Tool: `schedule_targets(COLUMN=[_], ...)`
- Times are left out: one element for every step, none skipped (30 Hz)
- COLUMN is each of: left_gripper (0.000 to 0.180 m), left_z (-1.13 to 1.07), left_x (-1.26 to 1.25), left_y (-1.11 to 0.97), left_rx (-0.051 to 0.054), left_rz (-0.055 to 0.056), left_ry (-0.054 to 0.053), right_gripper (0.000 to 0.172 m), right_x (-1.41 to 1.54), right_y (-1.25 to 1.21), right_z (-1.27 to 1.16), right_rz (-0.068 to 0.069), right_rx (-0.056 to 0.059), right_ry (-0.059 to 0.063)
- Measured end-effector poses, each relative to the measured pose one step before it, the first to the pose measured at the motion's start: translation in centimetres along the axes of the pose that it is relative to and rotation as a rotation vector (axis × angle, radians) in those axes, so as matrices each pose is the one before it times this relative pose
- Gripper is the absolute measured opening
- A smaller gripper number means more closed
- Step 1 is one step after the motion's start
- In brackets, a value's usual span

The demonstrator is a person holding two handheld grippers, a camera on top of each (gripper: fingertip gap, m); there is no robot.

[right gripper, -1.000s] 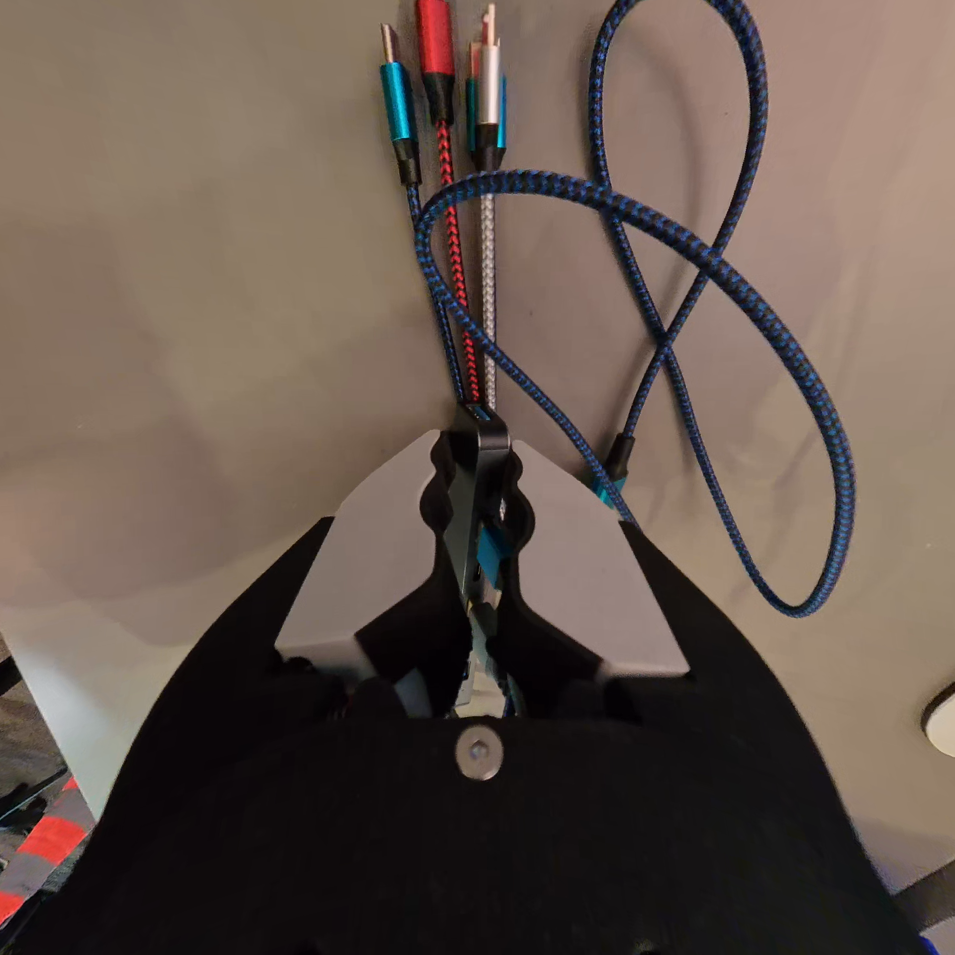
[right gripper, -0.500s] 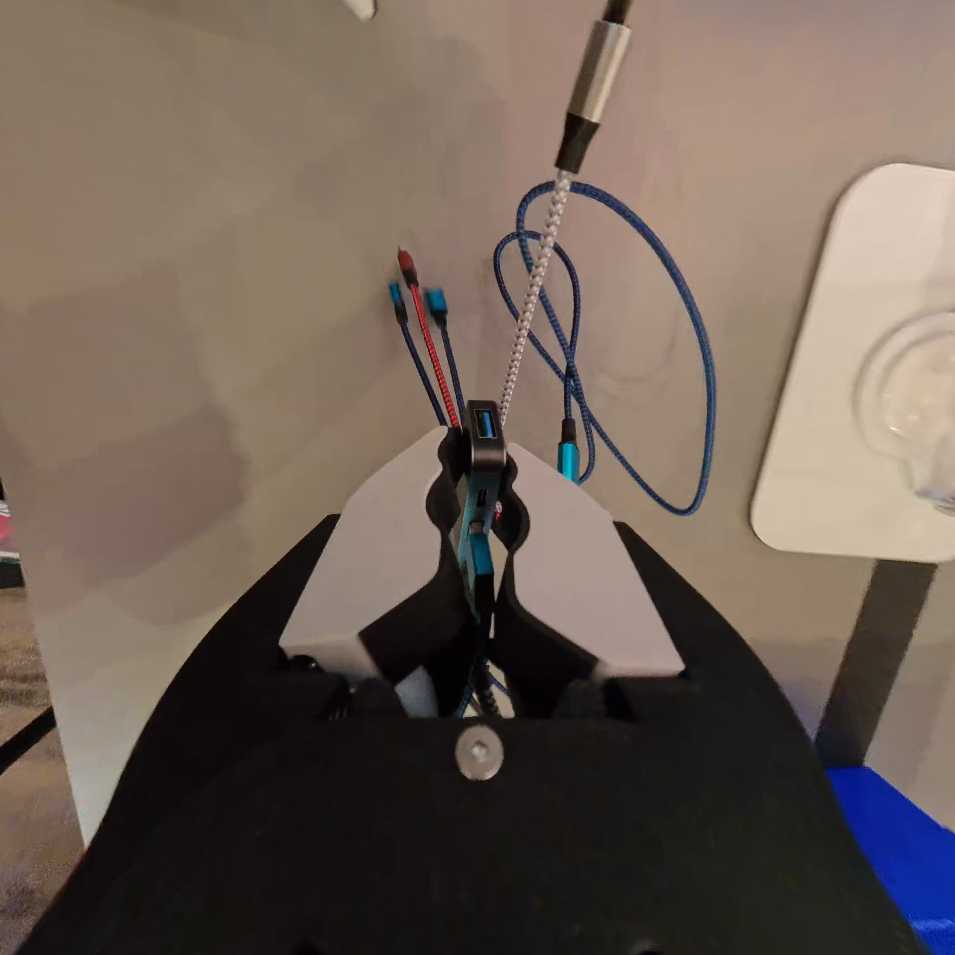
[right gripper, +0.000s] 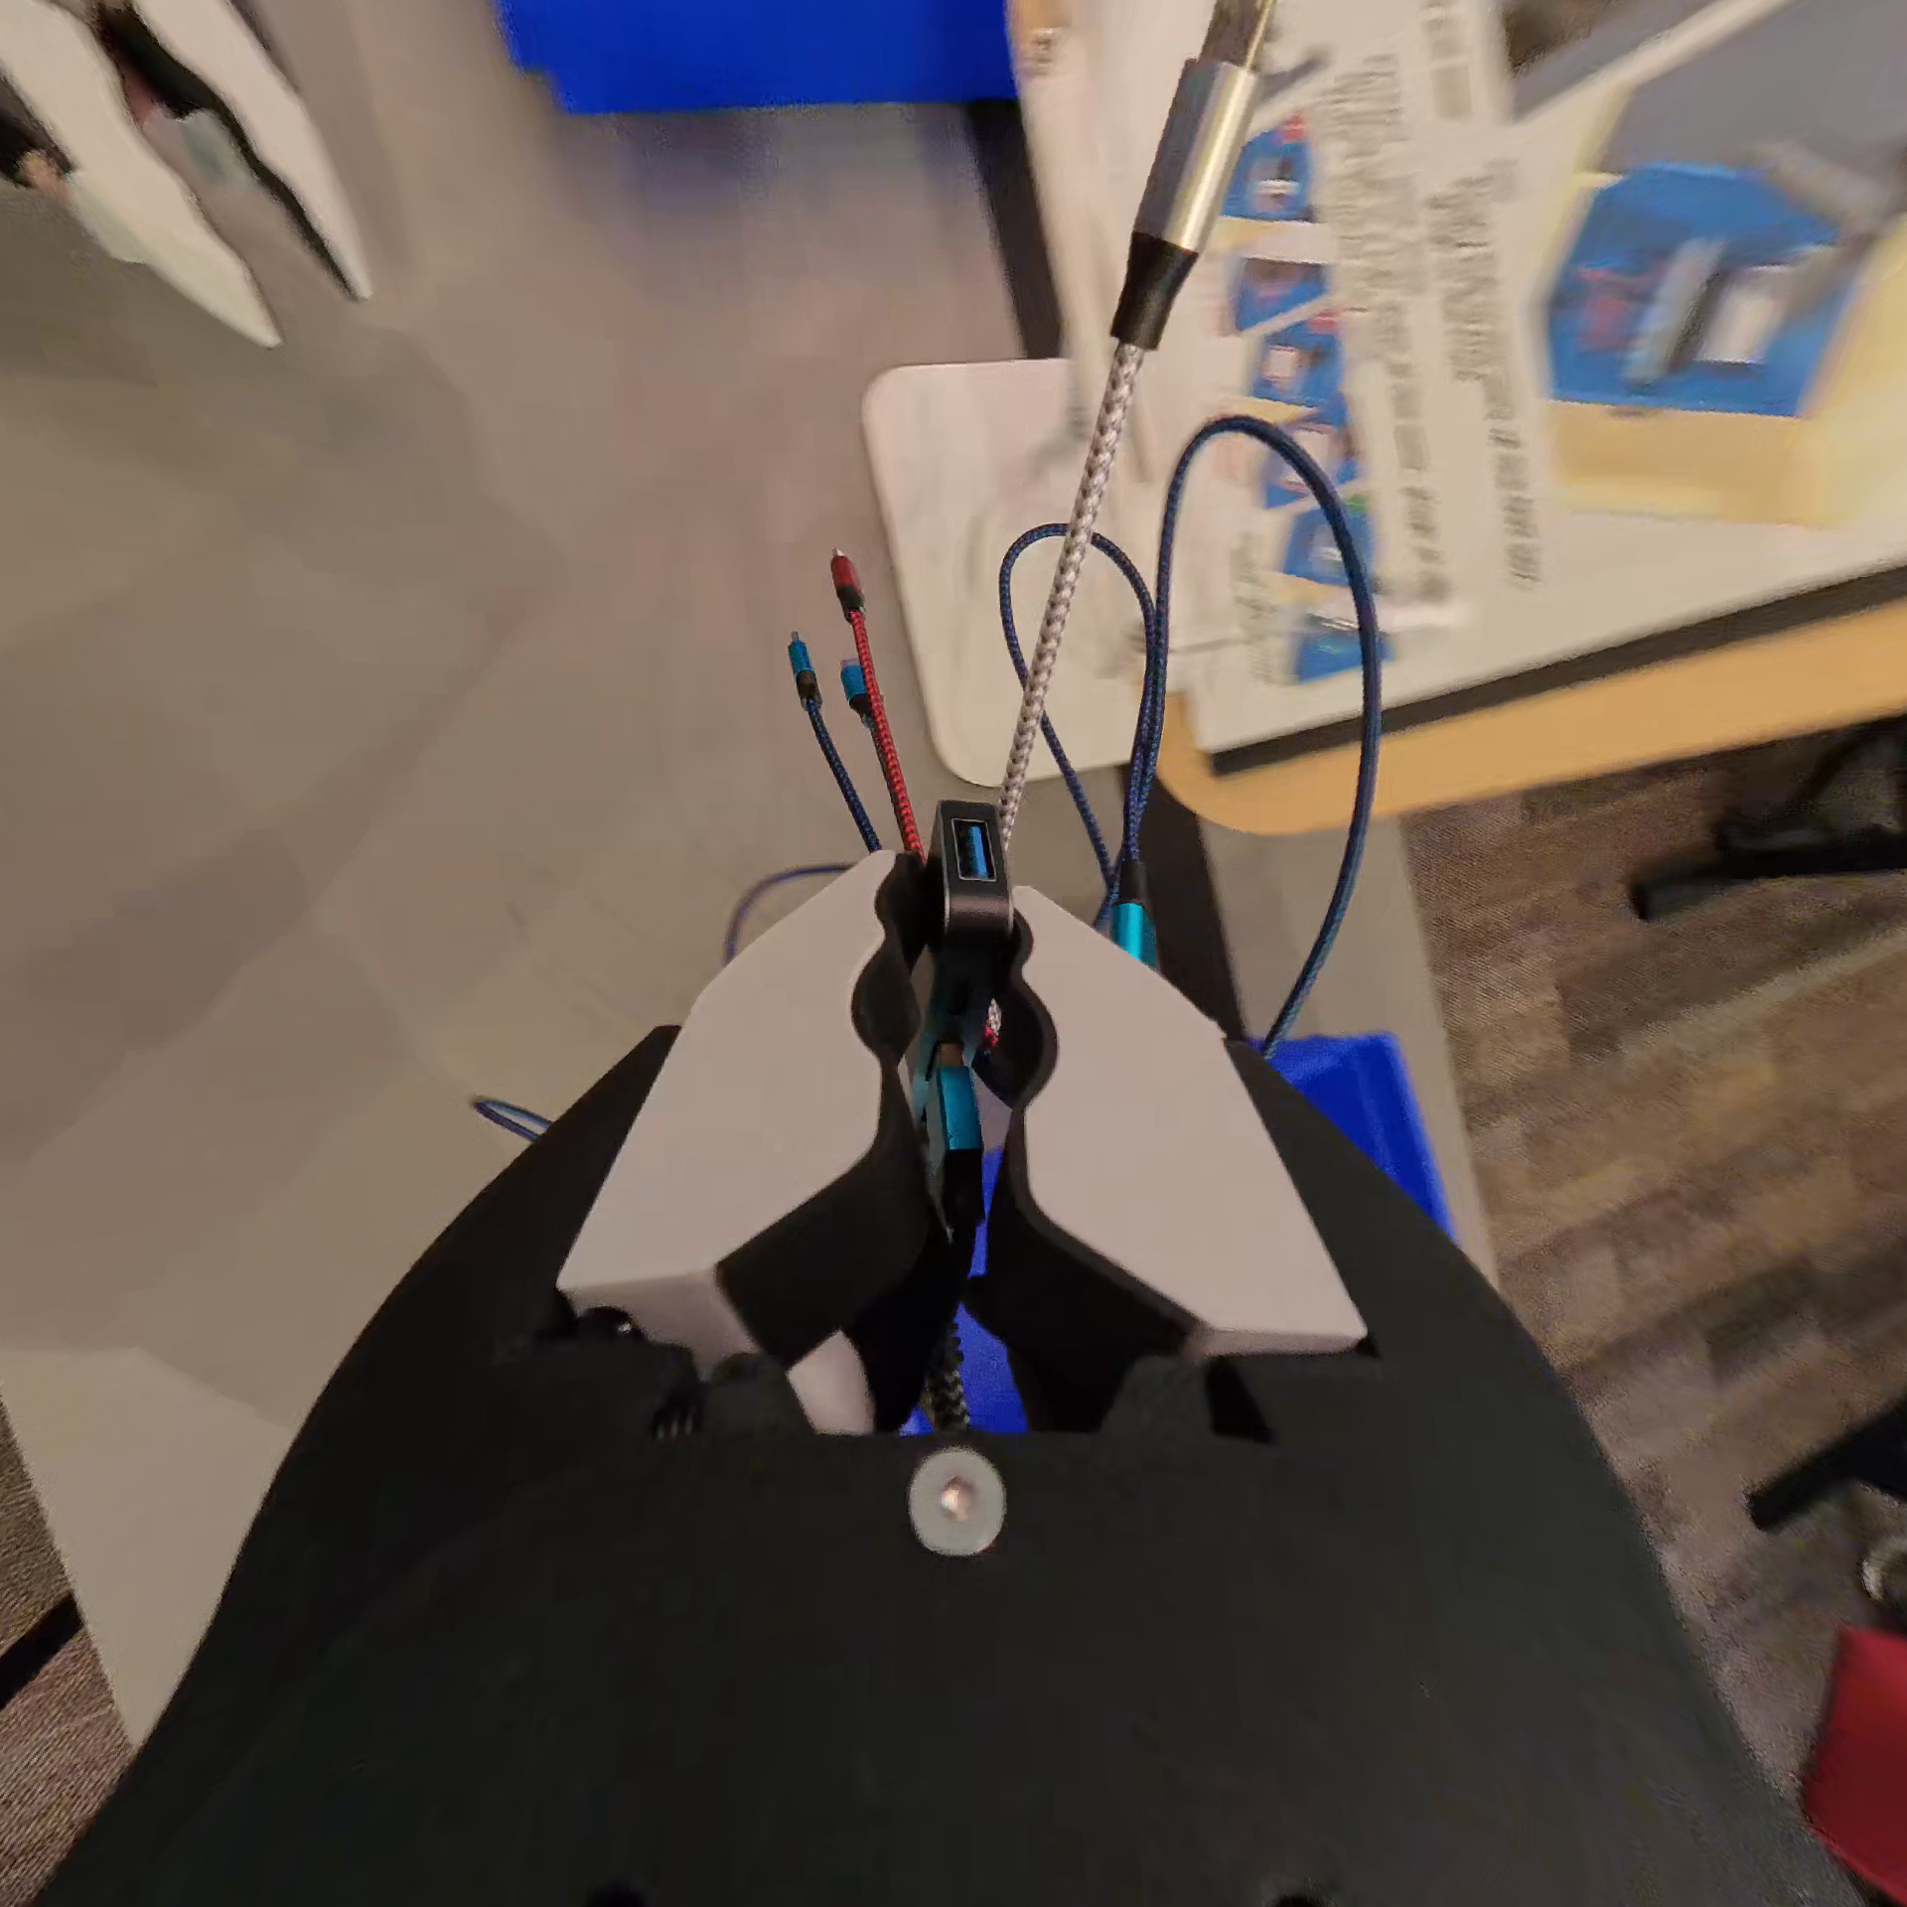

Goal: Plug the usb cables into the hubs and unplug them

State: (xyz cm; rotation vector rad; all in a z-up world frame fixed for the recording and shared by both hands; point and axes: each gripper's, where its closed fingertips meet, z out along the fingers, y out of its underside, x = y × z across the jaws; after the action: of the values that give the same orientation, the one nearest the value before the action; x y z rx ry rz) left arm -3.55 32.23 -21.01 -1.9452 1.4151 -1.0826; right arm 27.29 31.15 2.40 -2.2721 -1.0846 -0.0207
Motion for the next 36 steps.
schedule_targets(left_gripper=[0.036,0.036,0.036,0.036,0.036,0.036,0.036,0.036,0.036,0.036,0.036,0.037,0.037,0.037,0.036,0.036,0.037,0.037,0.037,0.037,0.037,0.037,0.037,0.037,0.037,0.037,0.037,0.037,0.037,0.037,0.037,0.037,0.037,0.037,0.037,0.037], left_z=[0.107,0.099,0.116,0.128,0.13,0.151,0.137,0.116,0.08,0.064,0.041,0.021,0.03,0.045,0.087,0.095,0.122,0.114,0.106,0.086,0.049,0.044,0.021,0.005,0.002,0.004,-0.008,-0.02,-0.024,-0.021,-0.007,0.028,0.107,0.144,0.18,0.191], left_x=[-0.109,-0.088,-0.059,-0.087,-0.087,-0.053,-0.066,-0.12,-0.145,-0.143,-0.145,-0.144,-0.147,-0.129,-0.081,-0.068,-0.055,0.045,0.041,-0.019,-0.041,0.011,0.057,0.027,0.022,0.086,0.062,0.057,0.086,0.024,-0.019,0.014,0.002,-0.038,-0.006,0.05], left_y=[0.145,0.067,0.029,0.062,0.081,0.096,0.139,0.181,0.204,0.175,0.132,0.119,0.107,0.079,0.058,0.07,0.053,0.034,0.02,0.018,-0.003,-0.065,-0.103,-0.111,-0.079,-0.066,-0.076,-0.092,-0.062,-0.07,-0.063,-0.035,0.009,0.051,0.056,0.02], left_rx=[-0.0044,-0.0005,0.0009,-0.0018,-0.0039,-0.0038,-0.0042,-0.0053,-0.0053,-0.0032,-0.0007,-0.0011,-0.0014,-0.0004,0.0011,-0.0002,-0.0007,-0.0018,-0.0032,-0.0042,-0.0025,0.0022,0.0052,0.0058,0.0031,-0.0006,-0.0006,-0.0005,-0.0015,-0.0009,0.0008,0.0004,-0.002,-0.0047,-0.0048,-0.0023], left_rz=[-0.003,-0.0054,-0.0048,-0.0029,-0.002,-0.0021,-0.0012,-0.0012,-0.0029,-0.0053,-0.0063,-0.0053,-0.0044,-0.0058,-0.0066,-0.0055,-0.0025,0.0017,0.0044,0.0045,0.0011,-0.0029,-0.0058,-0.0046,-0.0022,-0.0017,0.0005,0.0022,0.0017,0.0015,0.0013,-0.001,-0.0018,-0.0005,0.0,-0.0002], left_ry=[-0.0013,0.0014,0.0019,-0.0007,-0.0012,0.0003,-0.0007,-0.0033,-0.0032,-0.0021,-0.0025,-0.0032,-0.0041,-0.0023,-0.0006,-0.0007,-0.0027,-0.0007,-0.0039,-0.009,-0.0085,-0.0035,0.0,-0.0034,-0.0042,-0.0018,-0.0036,-0.0036,-0.0003,-0.0026,-0.0042,-0.0004,0.0011,-0.001,0.0002,0.0035], right_gripper=[0.01,0.01,0.011,0.011,0.011,0.011,0.011,0.011,0.011,0.011,0.011,0.011,0.011,0.011,0.011,0.012,0.012,0.012,0.012,0.012,0.012,0.012,0.012,0.012,0.011,0.012,0.012,0.012,0.012,0.012,0.012,0.012,0.012,0.012,0.015,0.014], right_x=[1.545,1.593,1.574,1.513,1.572,1.607,1.582,1.527,1.458,1.375,1.284,1.204,1.16,1.072,1.011,0.961,0.877,0.747,0.603,0.437,0.395,0.382,0.265,0.241,0.224,0.036,-0.092,-0.092,-0.144,-0.272,-0.384,-0.376,-0.358,-0.43,-0.464,-0.372], right_y=[0.25,0.189,0.117,0.092,0.087,0.092,0.101,0.098,0.15,0.193,0.206,0.268,0.372,0.449,0.412,0.441,0.484,0.42,0.291,0.249,0.25,0.205,0.139,0.072,0.121,0.202,0.197,0.304,0.509,0.583,0.577,0.684,0.788,0.7,0.563,0.522], right_z=[-1.239,-1.144,-1.061,-0.964,-0.901,-0.827,-0.721,-0.612,-0.497,-0.365,-0.252,-0.105,0.072,0.226,0.35,0.442,0.526,0.589,0.641,0.654,0.656,0.634,0.615,0.556,0.515,0.487,0.445,0.425,0.445,0.405,0.39,0.426,0.431,0.41,0.365,0.294], right_rz=[0.008,0.0073,0.0056,0.0059,0.0058,0.0069,0.0081,0.0068,0.0063,0.0023,-0.0008,0.0027,0.0054,0.0066,0.0063,0.0061,0.0082,0.0133,0.0137,0.0111,0.0105,0.0116,0.0136,0.0097,0.005,0.0029,0.001,0.0027,0.0067,0.0072,0.0075,0.009,0.0135,0.0208,0.0199,0.0169], right_rx=[-0.0059,-0.0039,-0.0029,-0.0048,-0.0041,-0.0024,0.0005,0.0029,-0.0002,-0.0028,-0.0025,-0.0035,-0.0068,-0.0073,-0.0024,-0.0015,-0.0018,0.005,0.0168,0.0211,0.0213,0.0241,0.0264,0.0272,0.0207,0.0149,0.0178,0.0147,0.0057,0.004,0.0054,0.0009,-0.0009,0.0104,0.0186,0.0164], right_ry=[0.0324,0.0336,0.0313,0.0261,0.0277,0.0279,0.0241,0.0243,0.0246,0.0261,0.0272,0.0247,0.0232,0.0199,0.0189,0.0181,0.0147,0.0108,0.0095,0.0068,0.0098,0.012,0.0044,0.0075,0.0126,0.0049,0.0028,0.0044,0.0009,-0.0035,-0.0073,-0.0058,-0.005,-0.0112,-0.0123,-0.0047])
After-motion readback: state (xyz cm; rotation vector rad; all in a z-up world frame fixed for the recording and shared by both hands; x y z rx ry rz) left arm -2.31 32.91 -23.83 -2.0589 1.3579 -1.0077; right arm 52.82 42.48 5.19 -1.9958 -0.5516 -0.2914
